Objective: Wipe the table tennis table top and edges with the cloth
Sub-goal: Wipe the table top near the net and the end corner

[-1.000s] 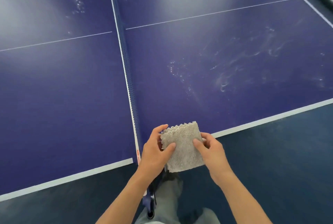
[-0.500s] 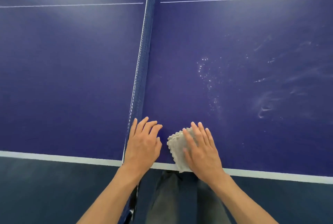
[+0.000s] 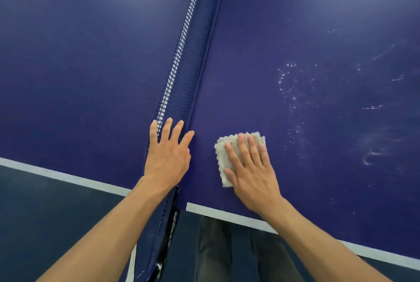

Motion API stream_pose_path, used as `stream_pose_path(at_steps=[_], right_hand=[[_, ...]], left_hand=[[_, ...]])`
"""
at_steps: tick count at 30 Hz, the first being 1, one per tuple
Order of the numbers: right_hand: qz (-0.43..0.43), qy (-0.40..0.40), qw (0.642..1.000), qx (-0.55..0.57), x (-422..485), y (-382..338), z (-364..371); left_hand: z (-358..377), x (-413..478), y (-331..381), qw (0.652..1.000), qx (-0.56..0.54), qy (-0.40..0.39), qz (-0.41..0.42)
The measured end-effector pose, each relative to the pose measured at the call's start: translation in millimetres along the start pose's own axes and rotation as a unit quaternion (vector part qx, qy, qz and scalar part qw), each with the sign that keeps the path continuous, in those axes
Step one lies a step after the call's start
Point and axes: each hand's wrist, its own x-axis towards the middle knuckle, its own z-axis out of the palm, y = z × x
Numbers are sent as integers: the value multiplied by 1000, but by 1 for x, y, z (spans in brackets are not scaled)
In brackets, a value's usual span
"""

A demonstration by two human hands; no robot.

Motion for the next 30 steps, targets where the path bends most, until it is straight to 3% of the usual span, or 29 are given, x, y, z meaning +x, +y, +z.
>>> stream_pose_path(at_steps=[2,4,6,10,13,19,23,27,29,30], right_hand=[[93,9,996,14,44,-5,-5],[128,10,991,32,74,-18,-6],[64,22,997,27,78,-34,1],[-149,18,989,10,14,-60,16],[-196,-1,981,5,-47,-53,22],[-63,-27,998,6,-45,7,6],[86,6,996,15,46,14,-7],[245,23,967,66,148,-5,-15],[252,17,963,89,181,-28,-19],[209,17,974,87,187,-43,-19]], left_hand=[[2,5,-8,1000,-2,17,-18],[4,9,-20,998,-19,47,-30],[6,14,-29,996,-33,70,-33],[5,30,-34,995,-66,71,-25],[5,53,-36,993,-92,65,18],[15,91,-45,990,-118,80,14],[29,84,-62,987,-120,102,-19],[32,84,-68,977,-170,124,-34],[33,85,-63,971,-200,125,-34],[33,85,-62,968,-214,127,-34]])
